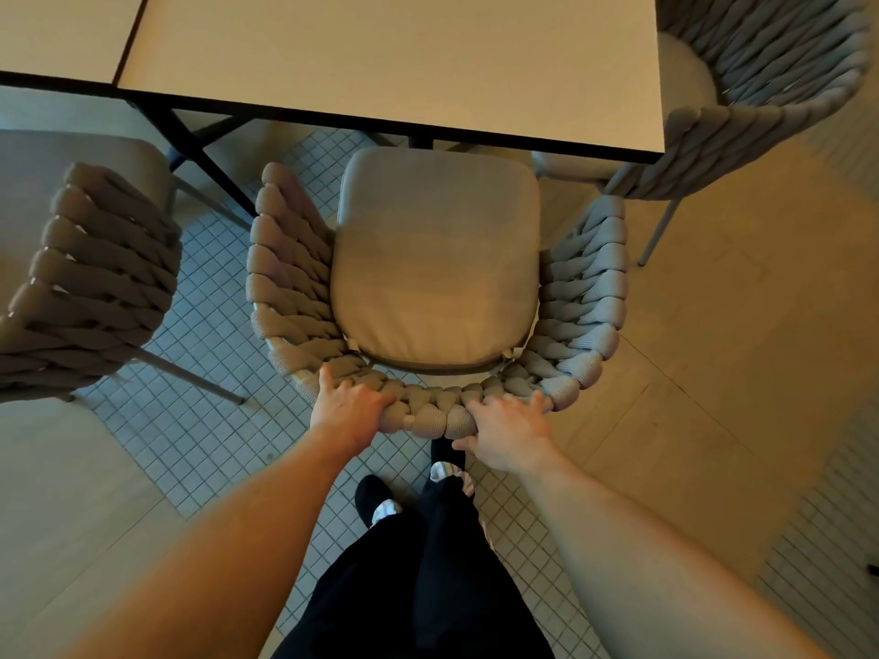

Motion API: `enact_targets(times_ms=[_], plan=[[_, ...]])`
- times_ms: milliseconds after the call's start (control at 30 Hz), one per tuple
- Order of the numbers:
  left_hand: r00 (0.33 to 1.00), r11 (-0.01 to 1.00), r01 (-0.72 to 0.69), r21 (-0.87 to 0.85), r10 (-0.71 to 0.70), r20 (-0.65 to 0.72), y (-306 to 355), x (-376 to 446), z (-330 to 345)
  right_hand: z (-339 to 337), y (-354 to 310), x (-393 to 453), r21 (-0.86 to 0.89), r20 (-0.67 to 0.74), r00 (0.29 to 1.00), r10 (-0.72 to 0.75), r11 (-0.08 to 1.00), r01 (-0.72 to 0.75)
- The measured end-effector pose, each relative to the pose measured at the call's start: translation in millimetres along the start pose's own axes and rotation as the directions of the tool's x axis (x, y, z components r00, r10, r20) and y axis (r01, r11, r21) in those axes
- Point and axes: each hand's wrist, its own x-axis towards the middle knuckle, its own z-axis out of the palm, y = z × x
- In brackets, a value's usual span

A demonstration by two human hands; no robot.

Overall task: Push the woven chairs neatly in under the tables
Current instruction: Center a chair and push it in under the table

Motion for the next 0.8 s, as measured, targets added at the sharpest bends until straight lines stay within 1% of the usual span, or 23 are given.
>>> enact_targets(times_ms=[133, 267, 400, 567, 633, 800], plan=[[1.000, 1.000, 0.015, 0.026, -0.016, 0.011, -17, 0, 1, -4, -16, 3, 0.029, 0.005, 1.000, -0.003, 1.000, 0.003], [1.000, 0.999, 0.009, 0.040, -0.010, 0.014, -16, -1, 2, -2, -16, 2, 0.034, 0.007, 1.000, -0.011, 0.999, 0.010], [0.997, 1.000, 0.006, 0.024, -0.008, 0.075, -18, 2, 2, -5, -15, 5, 0.043, 0.041, 0.999, -0.009, 0.999, 0.008], [0.986, 0.994, -0.017, -0.105, 0.034, 0.162, -19, 3, -11, -11, -12, 6, 0.069, 0.069, 0.997, -0.023, 0.997, 0.019], [0.983, 0.983, 0.002, -0.184, 0.031, 0.179, -16, 1, -17, -15, -10, 5, 0.074, 0.067, 0.997, -0.034, 0.997, 0.029], [0.995, 0.943, 0.059, -0.328, -0.031, 0.092, -10, -6, -28, -31, -7, 6, 0.099, 0.036, 0.998, -0.055, 0.994, 0.051]])
